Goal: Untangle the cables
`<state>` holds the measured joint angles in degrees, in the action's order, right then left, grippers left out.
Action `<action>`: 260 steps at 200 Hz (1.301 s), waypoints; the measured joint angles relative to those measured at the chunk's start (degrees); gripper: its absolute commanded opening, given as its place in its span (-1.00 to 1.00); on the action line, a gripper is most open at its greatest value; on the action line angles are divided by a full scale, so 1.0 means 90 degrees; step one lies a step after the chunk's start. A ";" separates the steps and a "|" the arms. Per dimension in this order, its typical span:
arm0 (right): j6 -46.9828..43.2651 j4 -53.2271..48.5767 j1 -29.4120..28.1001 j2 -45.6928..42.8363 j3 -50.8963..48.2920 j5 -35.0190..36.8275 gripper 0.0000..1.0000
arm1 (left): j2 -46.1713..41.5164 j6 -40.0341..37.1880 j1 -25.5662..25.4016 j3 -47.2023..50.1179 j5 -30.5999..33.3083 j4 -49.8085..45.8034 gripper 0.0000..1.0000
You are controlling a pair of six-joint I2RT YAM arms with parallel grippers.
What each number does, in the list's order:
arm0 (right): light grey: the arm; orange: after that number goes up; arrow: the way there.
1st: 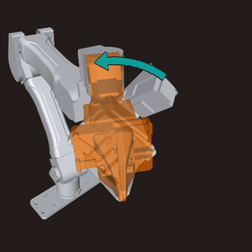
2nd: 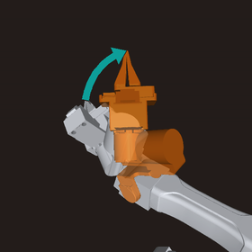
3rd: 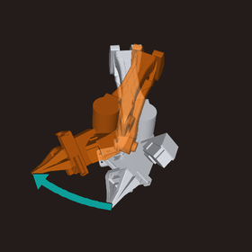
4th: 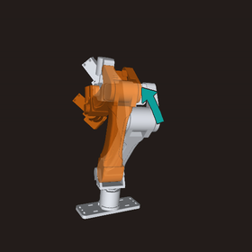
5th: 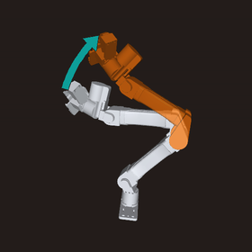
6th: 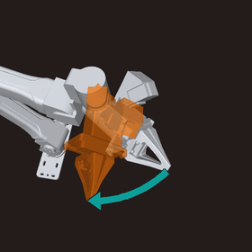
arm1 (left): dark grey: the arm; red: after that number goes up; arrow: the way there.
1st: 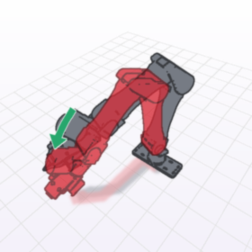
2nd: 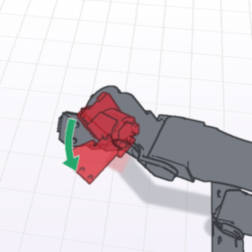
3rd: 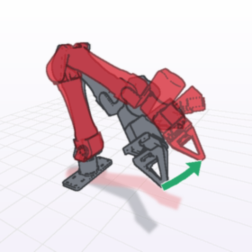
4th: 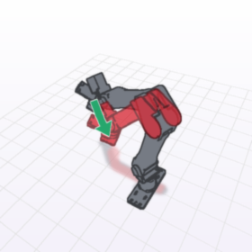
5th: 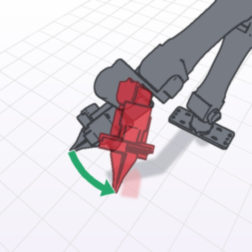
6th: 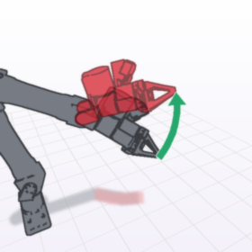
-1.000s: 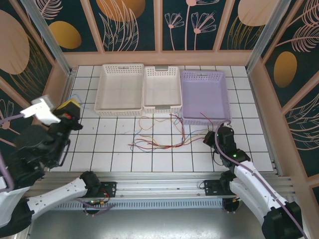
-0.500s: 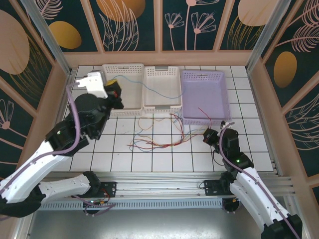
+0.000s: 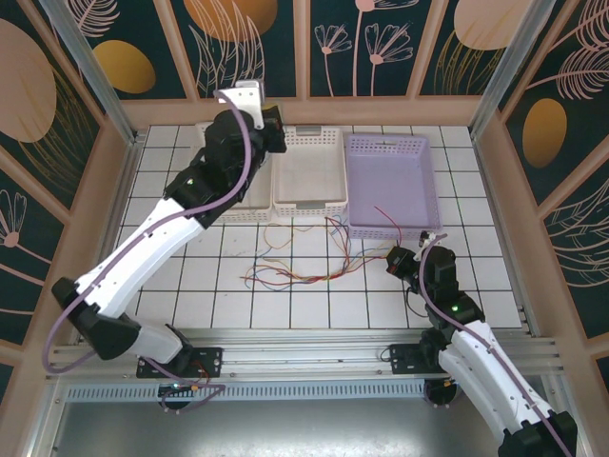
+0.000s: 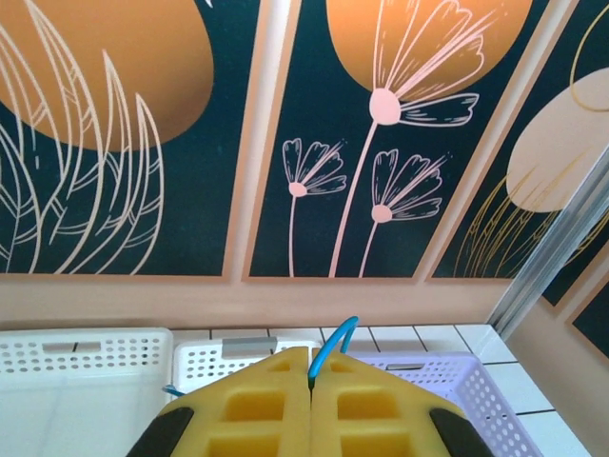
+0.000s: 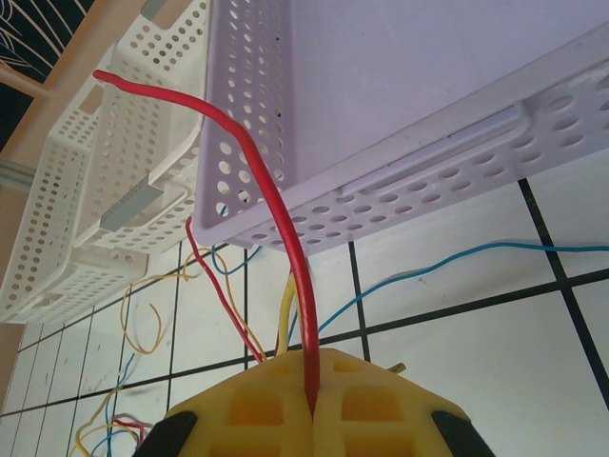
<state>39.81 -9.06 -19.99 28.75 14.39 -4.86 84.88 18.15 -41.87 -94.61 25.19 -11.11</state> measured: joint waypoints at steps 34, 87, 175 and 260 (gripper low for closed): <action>-0.0005 0.0002 -0.0029 0.0000 -0.0005 -0.0073 -1.00 | 0.0483 -0.0017 0.0095 -0.0233 -0.0277 0.0221 -1.00; -0.0034 0.0000 -0.0036 0.0000 -0.0012 -0.0131 -1.00 | 0.1018 -0.0007 0.0311 -0.0287 -0.0491 0.0401 -1.00; -0.0051 -0.0066 -0.0041 -0.0180 -0.0034 -0.0233 -1.00 | 0.1902 0.0053 0.0457 -0.0289 -0.0653 0.0578 -1.00; -0.0053 -0.0102 -0.0100 -0.0250 -0.0034 -0.0454 -1.00 | 0.2982 0.0559 0.0457 -0.0066 -0.1260 0.0738 -1.00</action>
<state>39.33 -9.98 -20.88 26.50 14.09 -8.95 111.72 23.18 -37.76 -95.20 13.85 -4.47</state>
